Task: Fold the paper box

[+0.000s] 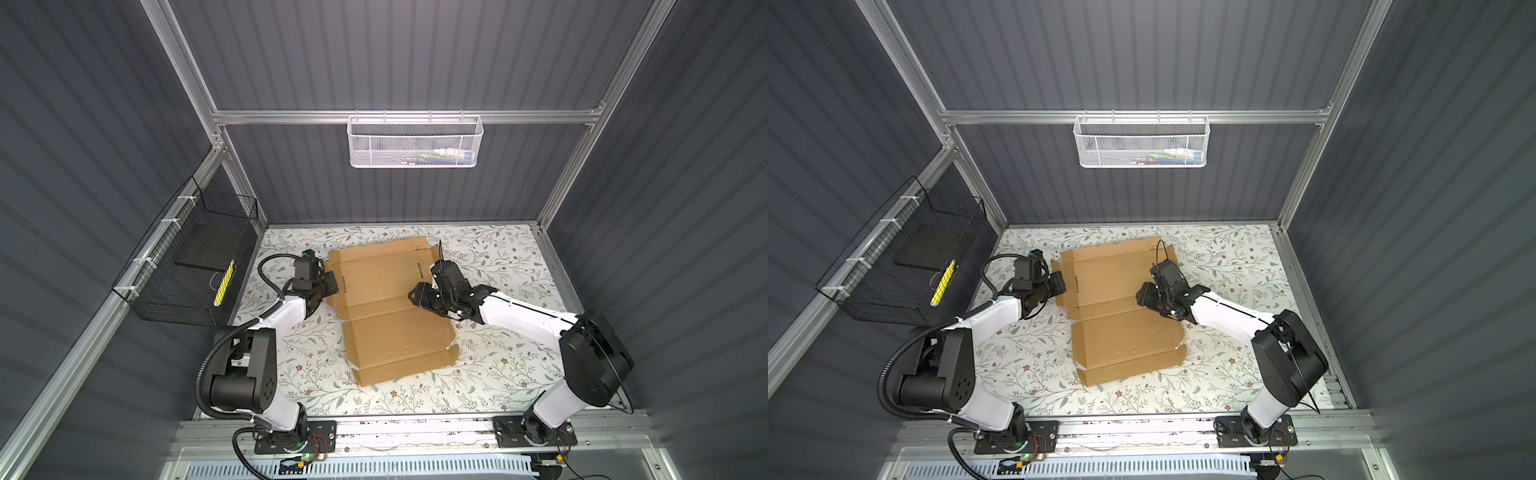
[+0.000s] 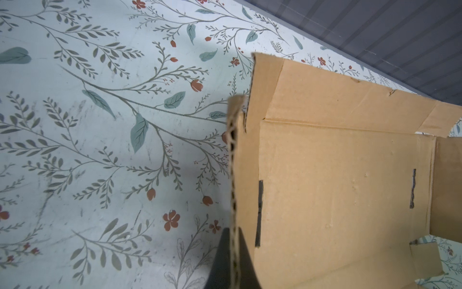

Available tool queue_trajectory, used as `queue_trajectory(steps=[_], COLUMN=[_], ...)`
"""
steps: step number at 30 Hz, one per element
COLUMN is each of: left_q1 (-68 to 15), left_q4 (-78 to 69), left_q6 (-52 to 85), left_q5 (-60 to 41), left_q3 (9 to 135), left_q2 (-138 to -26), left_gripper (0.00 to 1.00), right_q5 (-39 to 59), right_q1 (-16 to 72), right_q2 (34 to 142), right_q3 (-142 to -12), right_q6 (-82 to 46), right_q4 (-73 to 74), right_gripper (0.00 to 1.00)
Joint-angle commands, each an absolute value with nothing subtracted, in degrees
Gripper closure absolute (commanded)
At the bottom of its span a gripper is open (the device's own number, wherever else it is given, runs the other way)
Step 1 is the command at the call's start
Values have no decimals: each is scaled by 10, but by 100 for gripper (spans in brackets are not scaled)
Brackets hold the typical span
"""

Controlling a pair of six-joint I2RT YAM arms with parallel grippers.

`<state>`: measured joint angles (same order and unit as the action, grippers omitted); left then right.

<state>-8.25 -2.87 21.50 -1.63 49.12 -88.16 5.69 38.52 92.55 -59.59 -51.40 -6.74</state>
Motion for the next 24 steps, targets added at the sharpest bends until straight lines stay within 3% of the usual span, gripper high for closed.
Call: queue_trajectory(steps=[1, 24], left_q1=[-102, -171], left_q4=[-46, -166], left_q6=[201, 182], left_q5=[10, 77], left_q3=[477, 362], left_q2=[-850, -741], left_gripper=[100, 100], right_q5=[41, 27], right_q1=[387, 359], right_q2=[930, 979], right_q3=[-606, -656], right_q6=[-567, -758], right_q4=[-48, 57], right_gripper=[38, 28])
